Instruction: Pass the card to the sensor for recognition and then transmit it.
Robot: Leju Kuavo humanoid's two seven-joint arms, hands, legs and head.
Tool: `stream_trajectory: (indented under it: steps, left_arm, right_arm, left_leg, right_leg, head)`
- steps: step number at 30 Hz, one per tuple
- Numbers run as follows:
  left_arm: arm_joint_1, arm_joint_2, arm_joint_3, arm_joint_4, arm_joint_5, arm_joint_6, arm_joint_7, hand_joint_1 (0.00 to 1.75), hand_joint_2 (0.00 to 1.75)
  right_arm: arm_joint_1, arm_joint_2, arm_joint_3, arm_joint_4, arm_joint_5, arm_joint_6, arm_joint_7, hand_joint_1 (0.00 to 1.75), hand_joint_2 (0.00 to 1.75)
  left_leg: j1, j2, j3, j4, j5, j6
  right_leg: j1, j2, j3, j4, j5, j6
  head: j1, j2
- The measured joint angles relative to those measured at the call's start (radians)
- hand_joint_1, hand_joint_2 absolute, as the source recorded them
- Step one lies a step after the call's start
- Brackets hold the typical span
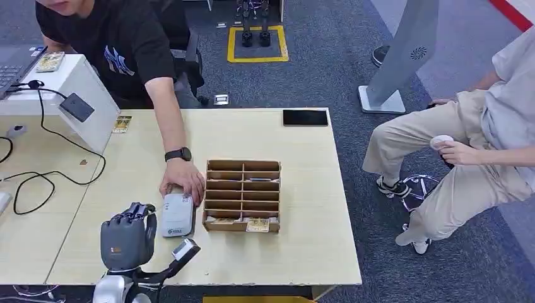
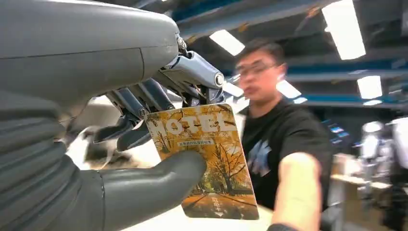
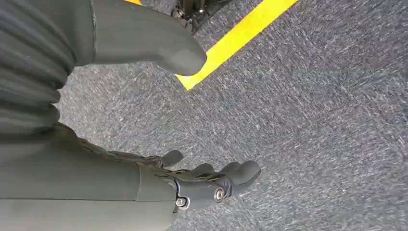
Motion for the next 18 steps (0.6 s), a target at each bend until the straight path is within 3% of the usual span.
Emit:
stream_trajectory:
  steps: [3,5,6,9,11,15,18]
  left_arm:
    - [-0.004,0.064,-0.093,0.014,-0.008,0.000,0.214,1.75,1.75]
    - [-0.036,0.150,-0.210,0.041,-0.009,0.000,0.456,1.75,1.75]
    - [-0.054,0.193,-0.266,0.053,-0.009,0.000,0.545,1.75,1.75]
    - [-0.115,0.290,-0.446,0.112,-0.009,0.000,0.731,1.75,1.75]
    - [-0.145,0.323,-0.552,0.151,-0.009,0.000,0.803,1.75,1.75]
    - [-0.182,0.368,-0.706,0.223,-0.009,0.000,0.892,1.75,1.75]
    - [-0.184,0.376,-0.753,0.254,-0.009,0.000,0.895,1.75,1.75]
  right_arm:
    - [0.000,0.000,0.000,0.001,0.005,0.000,-0.002,0.00,1.75]
    - [0.000,0.000,0.000,0.004,0.016,0.000,-0.004,0.00,1.75]
    - [-0.001,-0.001,0.000,0.005,0.018,0.000,-0.005,0.00,1.75]
    - [-0.004,-0.003,0.000,0.010,0.018,0.000,-0.006,0.00,1.75]
    - [-0.004,-0.003,0.000,0.013,0.021,0.000,-0.006,0.00,1.75]
    - [-0.004,-0.004,-0.002,0.020,0.031,0.000,-0.006,0.00,1.75]
    - [-0.004,-0.004,-0.002,0.021,0.037,0.000,-0.006,0.00,1.75]
  left_leg:
    - [0.000,0.000,0.000,0.000,0.000,0.000]
    - [0.000,0.000,0.000,0.000,0.000,0.000]
    - [0.000,0.000,0.000,0.000,0.000,0.000]
    - [0.001,0.000,0.000,0.000,0.001,-0.001]
    - [0.000,0.000,0.000,0.000,0.001,-0.001]
    - [0.000,0.000,0.000,0.000,0.000,-0.001]
    - [0.000,0.000,0.000,0.000,0.000,-0.001]
  right_leg:
    - [0.000,0.000,-0.001,0.000,0.000,0.000]
    - [0.000,0.000,-0.001,0.001,0.000,0.000]
    - [0.001,-0.001,-0.001,0.001,0.000,0.000]
    - [0.001,-0.001,0.000,0.001,0.000,0.000]
    - [0.000,0.001,-0.001,0.001,0.000,0.000]
    - [0.000,0.001,-0.001,0.001,0.000,0.000]
    - [0.000,0.001,-0.001,0.001,0.000,0.000]
  head:
    - [0.000,0.000]
    - [0.000,0.000]
    - [0.000,0.000]
    - [0.000,0.000]
    - [0.000,0.000]
    - [0.000,0.000]
    - [0.000,0.000]
